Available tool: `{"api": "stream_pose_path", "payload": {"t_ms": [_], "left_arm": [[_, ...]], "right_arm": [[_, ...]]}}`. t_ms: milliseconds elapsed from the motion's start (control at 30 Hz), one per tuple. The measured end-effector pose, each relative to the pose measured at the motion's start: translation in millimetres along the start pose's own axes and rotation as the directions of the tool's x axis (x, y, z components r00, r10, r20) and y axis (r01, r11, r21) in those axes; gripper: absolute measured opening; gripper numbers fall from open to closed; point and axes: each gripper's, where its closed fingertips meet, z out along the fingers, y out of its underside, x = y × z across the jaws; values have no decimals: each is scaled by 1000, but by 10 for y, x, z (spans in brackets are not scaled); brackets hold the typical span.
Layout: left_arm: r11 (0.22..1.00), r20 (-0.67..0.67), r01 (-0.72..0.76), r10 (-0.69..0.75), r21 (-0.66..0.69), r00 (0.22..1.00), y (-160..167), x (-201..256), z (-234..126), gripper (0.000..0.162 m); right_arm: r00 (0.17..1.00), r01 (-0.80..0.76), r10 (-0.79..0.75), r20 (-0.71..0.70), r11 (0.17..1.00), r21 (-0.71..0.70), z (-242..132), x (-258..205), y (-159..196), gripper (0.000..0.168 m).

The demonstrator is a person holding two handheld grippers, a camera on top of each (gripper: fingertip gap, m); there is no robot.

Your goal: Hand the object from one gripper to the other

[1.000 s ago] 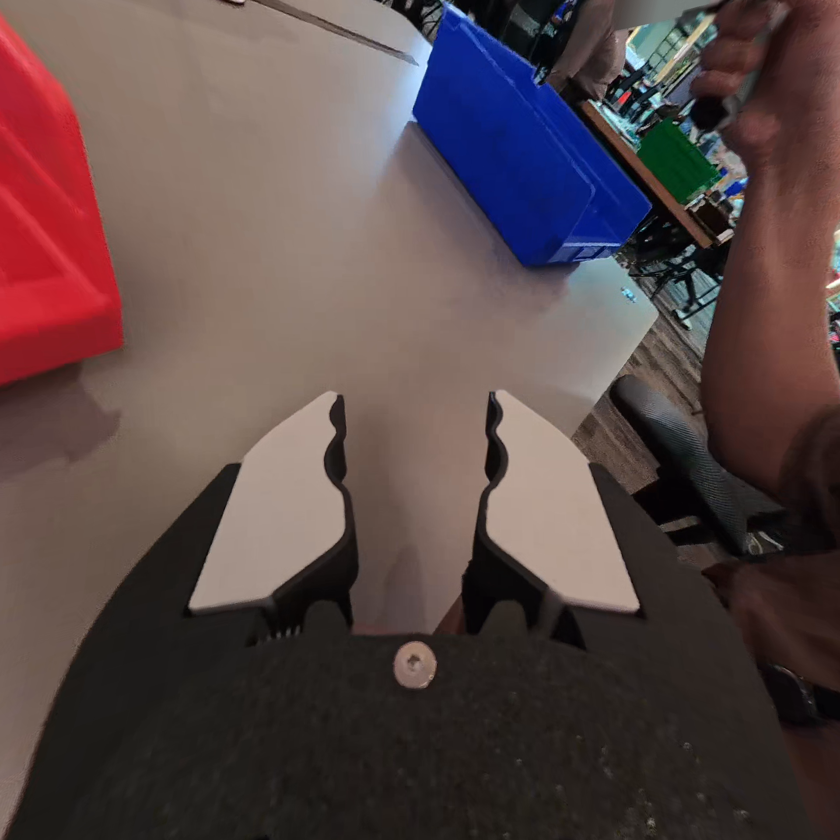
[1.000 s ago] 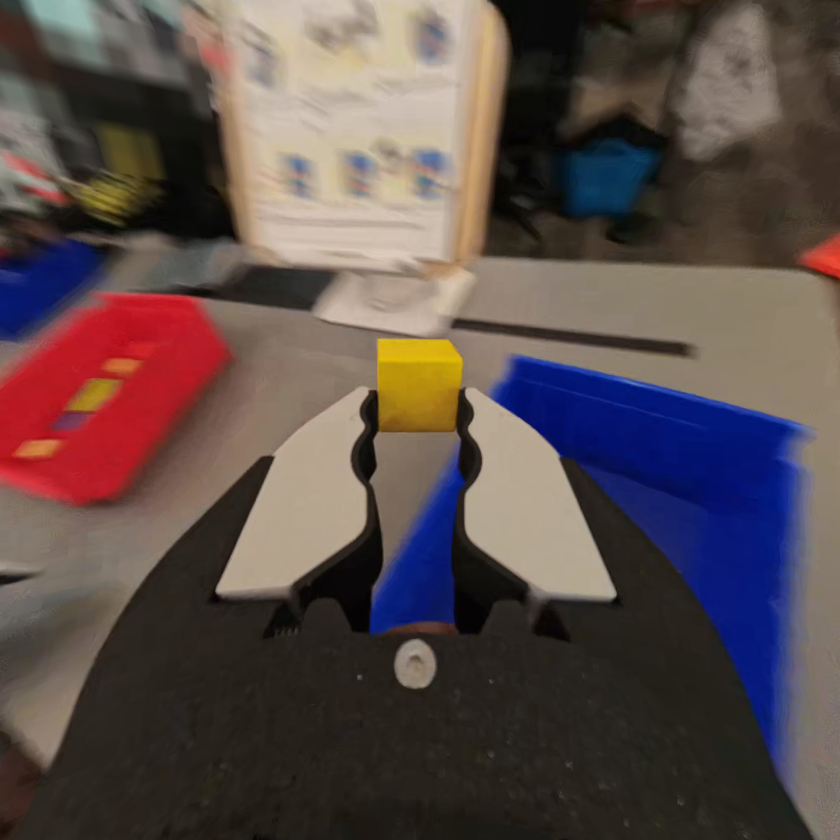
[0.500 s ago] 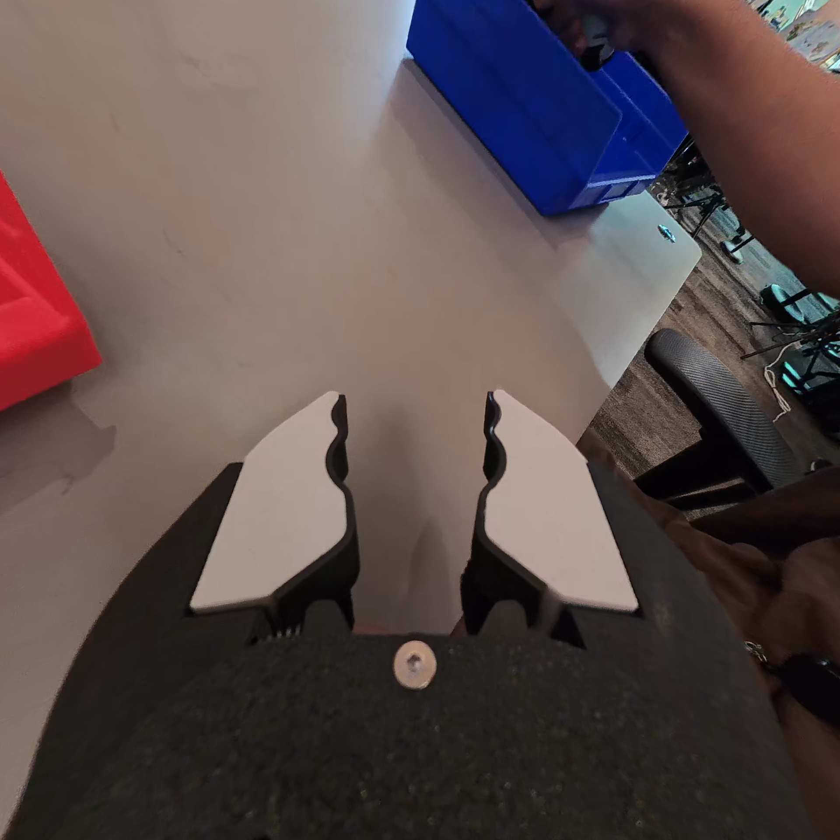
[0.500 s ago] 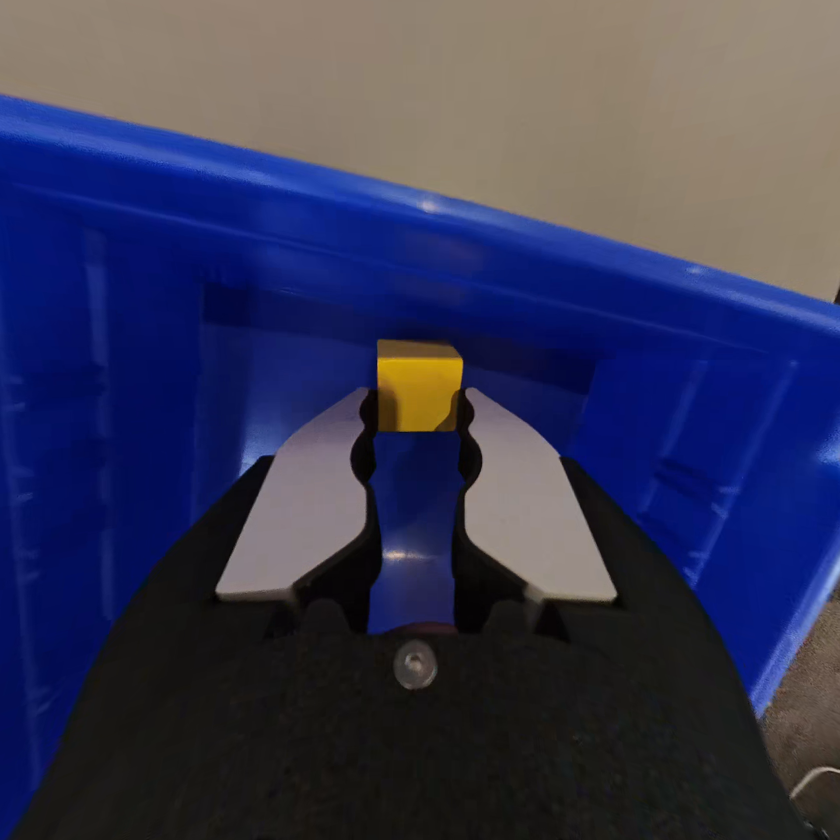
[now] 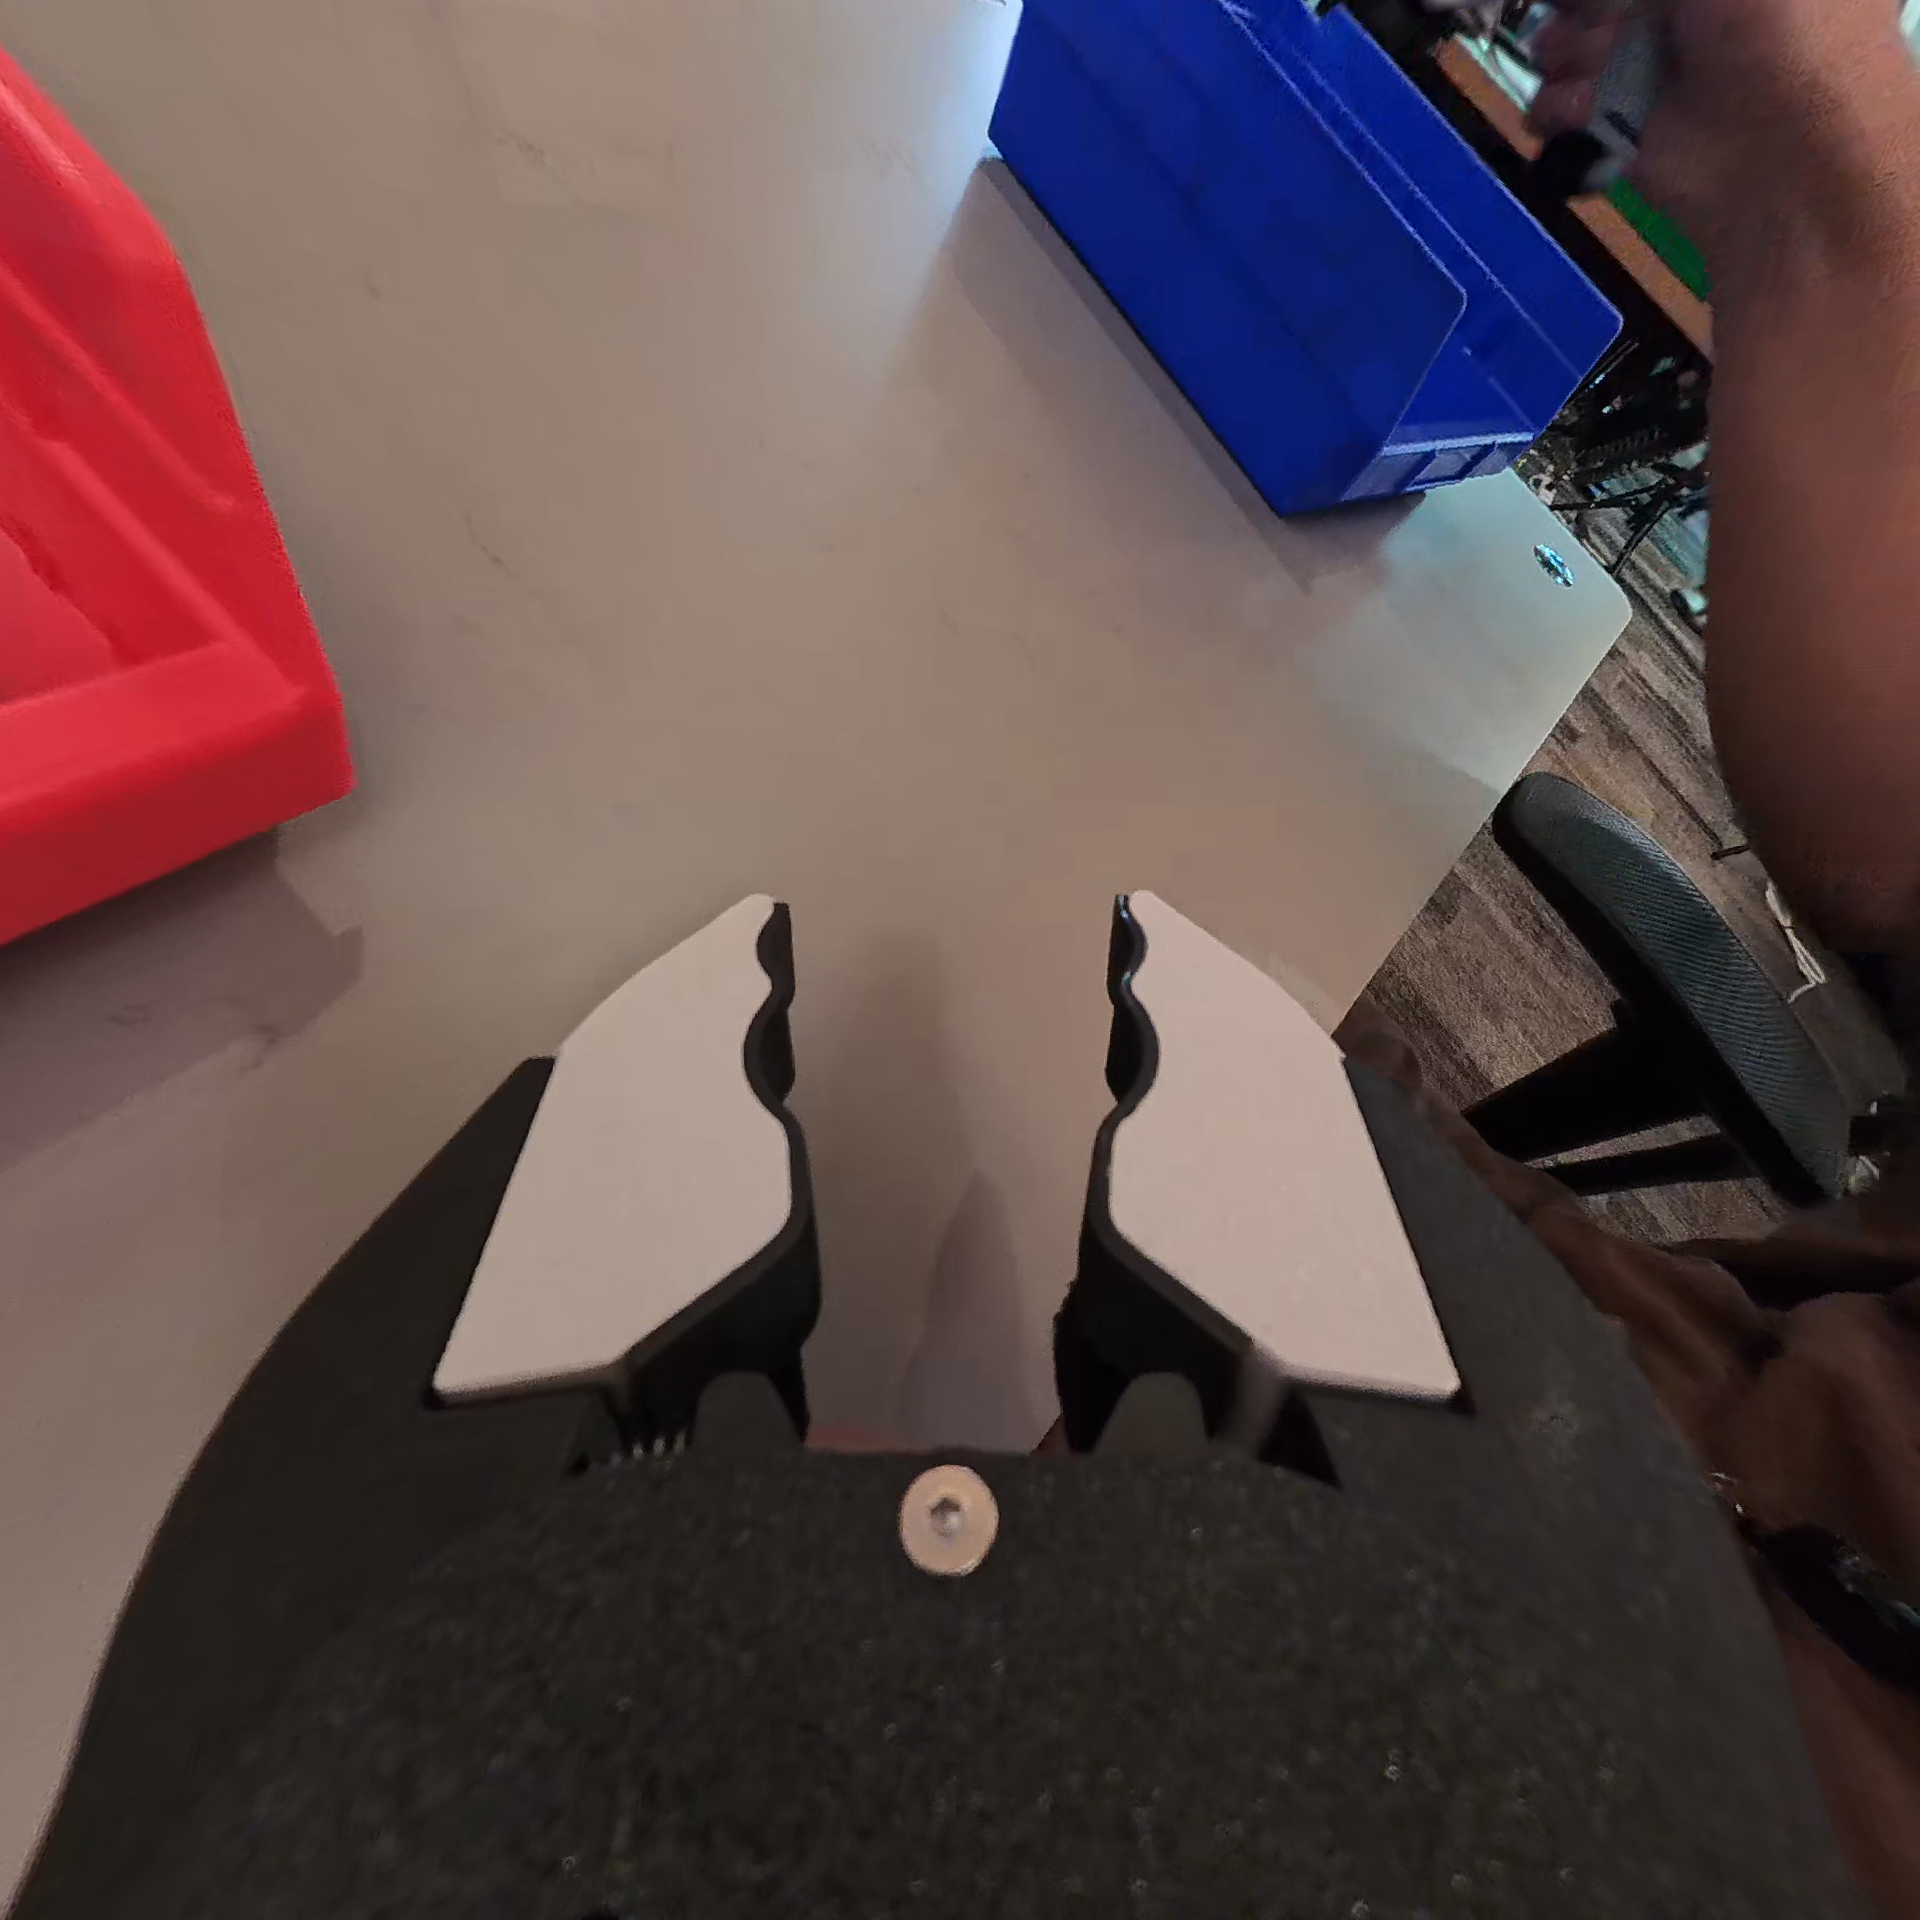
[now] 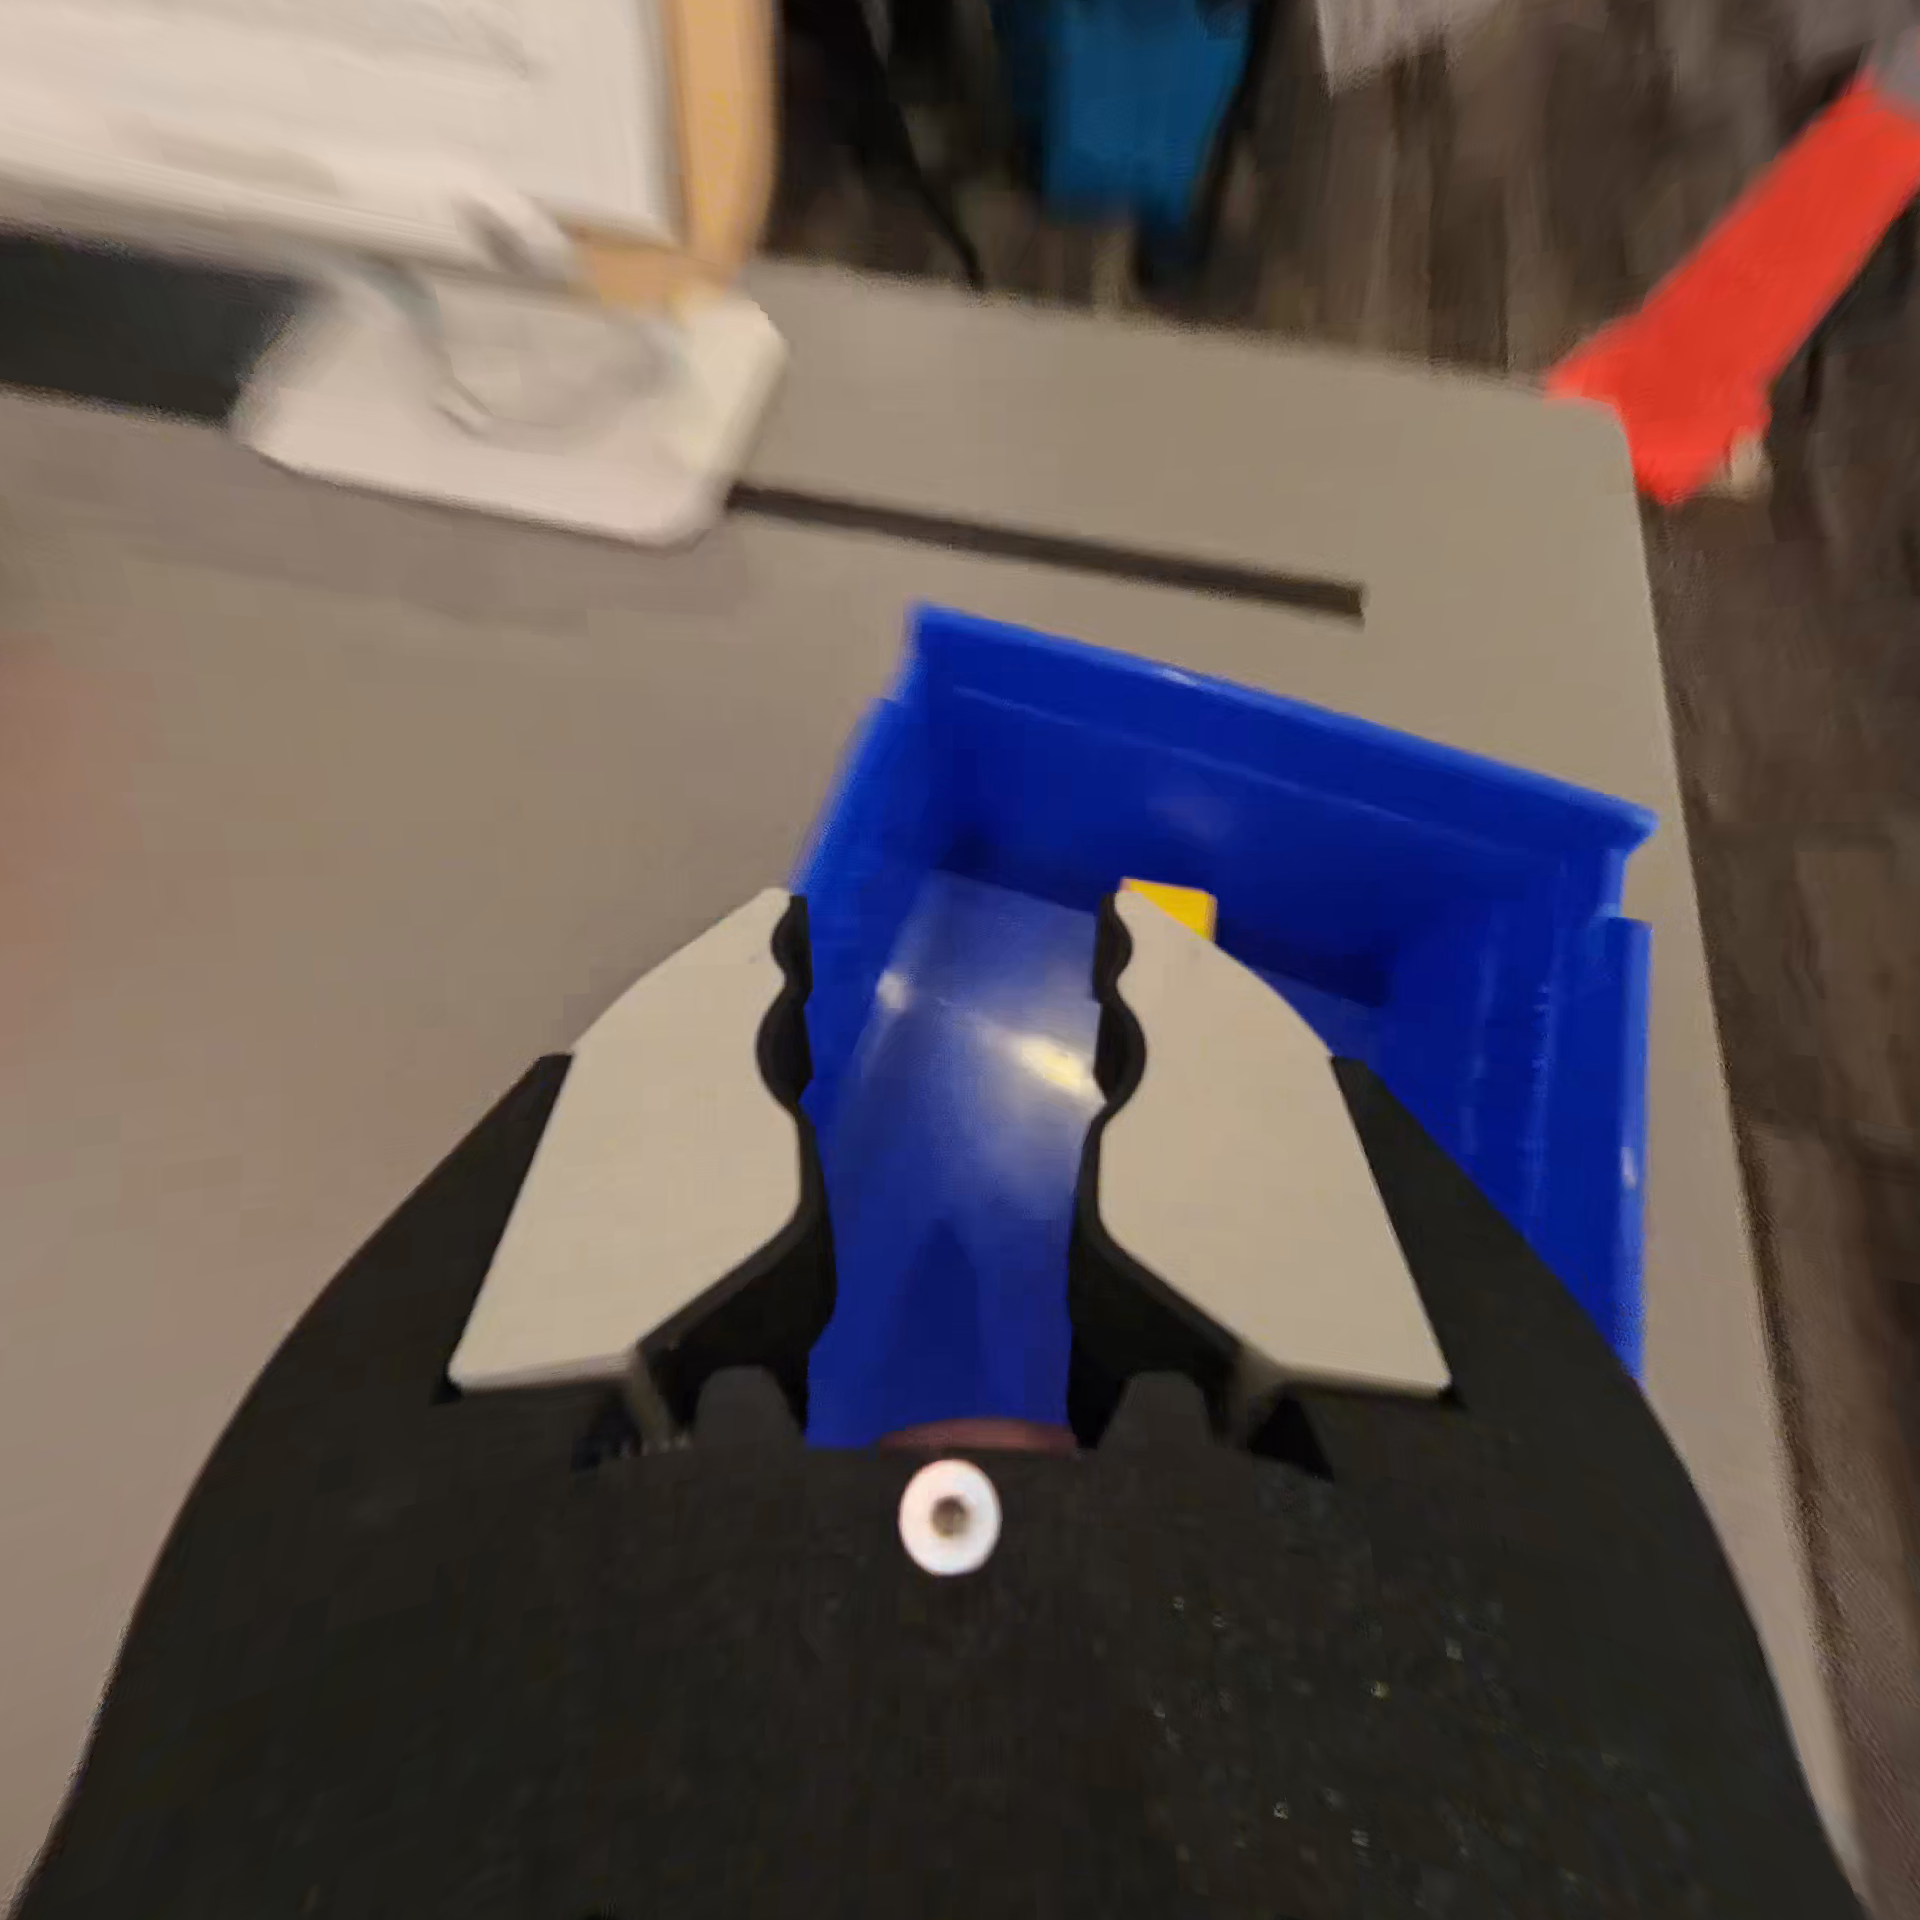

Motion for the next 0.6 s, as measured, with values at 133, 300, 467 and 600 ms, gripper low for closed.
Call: {"api": "stream_pose_path", "payload": {"t_ms": [133, 300, 467, 600], "left_arm": [[1000, 11, -7, 7, 15, 1000, -24, -49, -42, 57], [1000, -8, 5, -4, 24, 1000, -48, -61, -30, 56], [999, 4, -41, 41, 26, 999, -106, -62, -20, 56], [993, 7, -87, 87, 75, 996, -350, -65, -132, 57]], "right_arm": [[949, -39, -34, 312, 974, 223, -755, -1042, 187, 50], [826, -88, -72, 559, 963, 254, -1022, -2137, 957, 49], [804, -4, -176, 568, 954, 301, -1038, -2515, 1368, 47], [825, 44, -252, 505, 921, 388, -1151, -2453, 1285, 47]]}}
